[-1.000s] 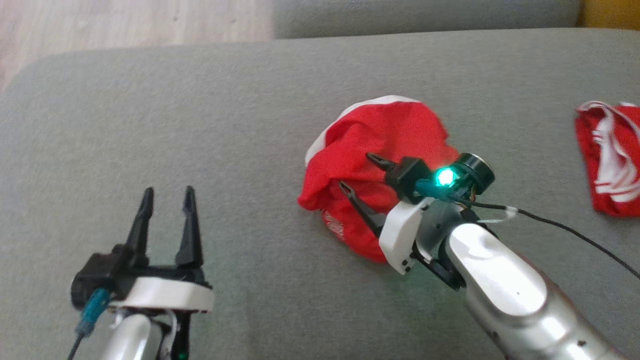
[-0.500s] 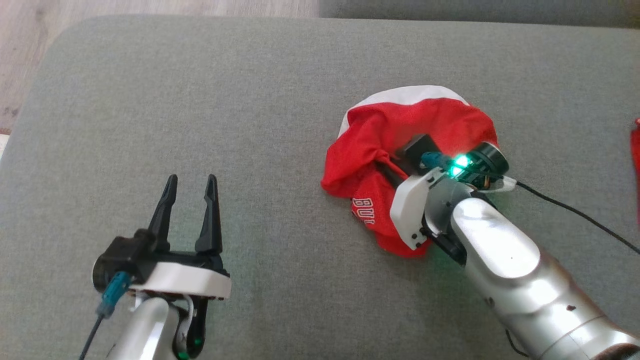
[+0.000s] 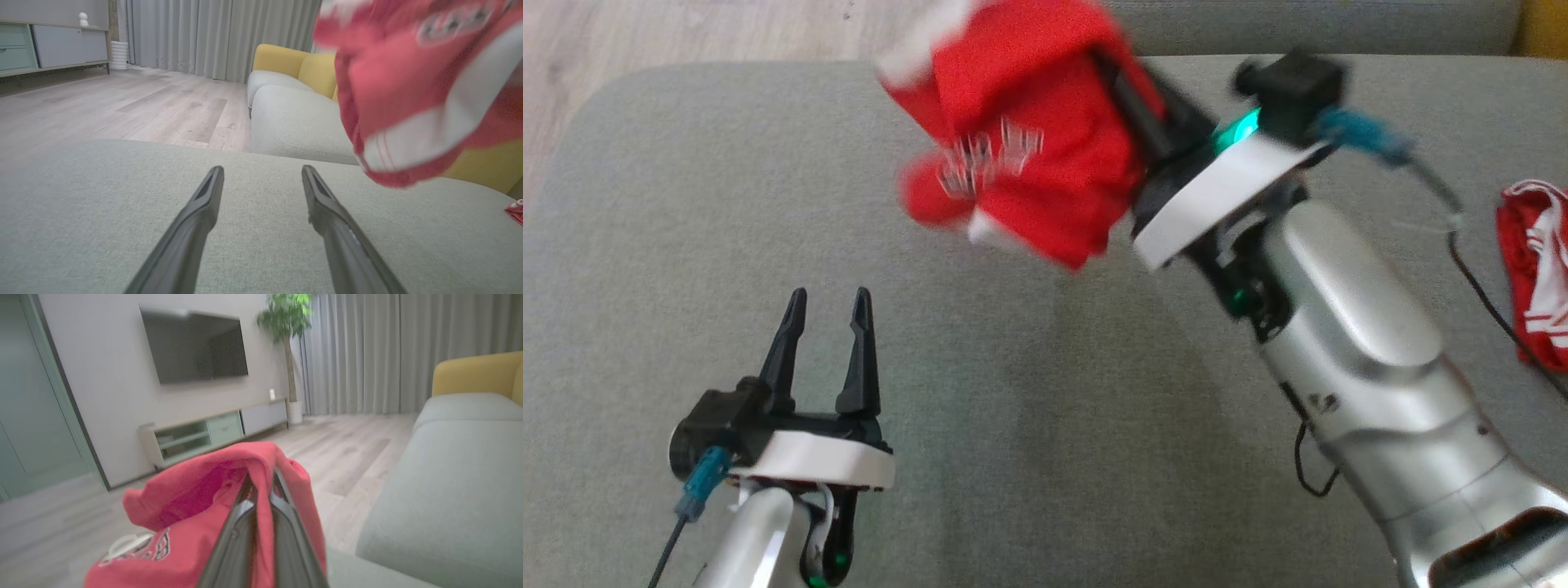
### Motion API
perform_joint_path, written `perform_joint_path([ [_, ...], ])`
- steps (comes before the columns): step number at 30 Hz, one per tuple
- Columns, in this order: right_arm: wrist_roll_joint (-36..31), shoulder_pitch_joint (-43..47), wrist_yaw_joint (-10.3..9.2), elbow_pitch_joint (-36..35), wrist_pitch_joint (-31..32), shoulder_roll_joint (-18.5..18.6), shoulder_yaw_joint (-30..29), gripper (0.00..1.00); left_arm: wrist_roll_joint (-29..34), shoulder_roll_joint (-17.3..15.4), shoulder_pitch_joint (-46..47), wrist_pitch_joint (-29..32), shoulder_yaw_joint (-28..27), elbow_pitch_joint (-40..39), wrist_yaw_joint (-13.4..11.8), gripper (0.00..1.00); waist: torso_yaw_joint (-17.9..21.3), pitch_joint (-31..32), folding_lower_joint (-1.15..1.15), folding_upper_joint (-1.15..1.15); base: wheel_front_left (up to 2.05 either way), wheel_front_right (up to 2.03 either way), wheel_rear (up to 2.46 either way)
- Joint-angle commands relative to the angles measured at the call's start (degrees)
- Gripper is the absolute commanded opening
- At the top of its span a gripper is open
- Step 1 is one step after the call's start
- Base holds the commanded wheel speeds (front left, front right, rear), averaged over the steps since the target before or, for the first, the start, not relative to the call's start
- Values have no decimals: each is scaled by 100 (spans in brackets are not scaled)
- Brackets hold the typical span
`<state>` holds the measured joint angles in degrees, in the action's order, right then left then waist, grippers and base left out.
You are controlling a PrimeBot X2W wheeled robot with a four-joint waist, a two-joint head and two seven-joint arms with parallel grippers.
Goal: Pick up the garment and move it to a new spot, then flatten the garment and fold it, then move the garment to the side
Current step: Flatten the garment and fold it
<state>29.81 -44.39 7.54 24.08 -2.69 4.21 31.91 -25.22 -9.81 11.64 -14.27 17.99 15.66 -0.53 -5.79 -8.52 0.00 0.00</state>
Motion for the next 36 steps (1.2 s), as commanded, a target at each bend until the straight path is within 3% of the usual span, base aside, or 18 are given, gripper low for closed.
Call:
perform_joint_path([
  [1,84,-82,-5,-223,-93,-131,-177,0,48,-107,181,-57,-263,-161,-7,100,74,28,0,0,0,0,0],
  [11,-541,1313,-5,785,286,-100,-2209,0,36,-84,197,-66,-236,-125,78,100,298,-21,0,0,0,0,0],
  [16,-1007,1596,-5,1098,271,-108,-2845,0,42,-83,226,-67,-220,-73,100,100,336,-18,0,0,0,0,0],
  [17,-1130,1641,-5,1132,276,-110,-2989,23,44,-84,227,-68,-219,-61,104,100,343,-5,0,0,0,0,0],
  [18,-1261,1682,-5,1142,288,-112,-3114,100,47,-85,224,-68,-218,-50,107,100,352,12,0,0,0,0,0],
  [23,-2286,1976,-5,764,511,-100,-3671,100,57,-79,190,-70,-203,2,120,100,353,131,0,0,0,0,0],
  [26,-2758,2279,-5,93,959,-98,-3746,100,58,-69,166,-70,-192,23,127,100,334,194,0,0,0,0,0],
  [32,-2984,2679,-5,-1545,2043,17,-2890,100,55,-60,144,-71,-209,-7,102,100,344,171,0,0,0,0,0],
  [36,-3025,2414,-5,-1553,2686,340,-2235,100,61,-39,233,-72,-207,-63,102,100,300,15,0,0,0,0,0],
])
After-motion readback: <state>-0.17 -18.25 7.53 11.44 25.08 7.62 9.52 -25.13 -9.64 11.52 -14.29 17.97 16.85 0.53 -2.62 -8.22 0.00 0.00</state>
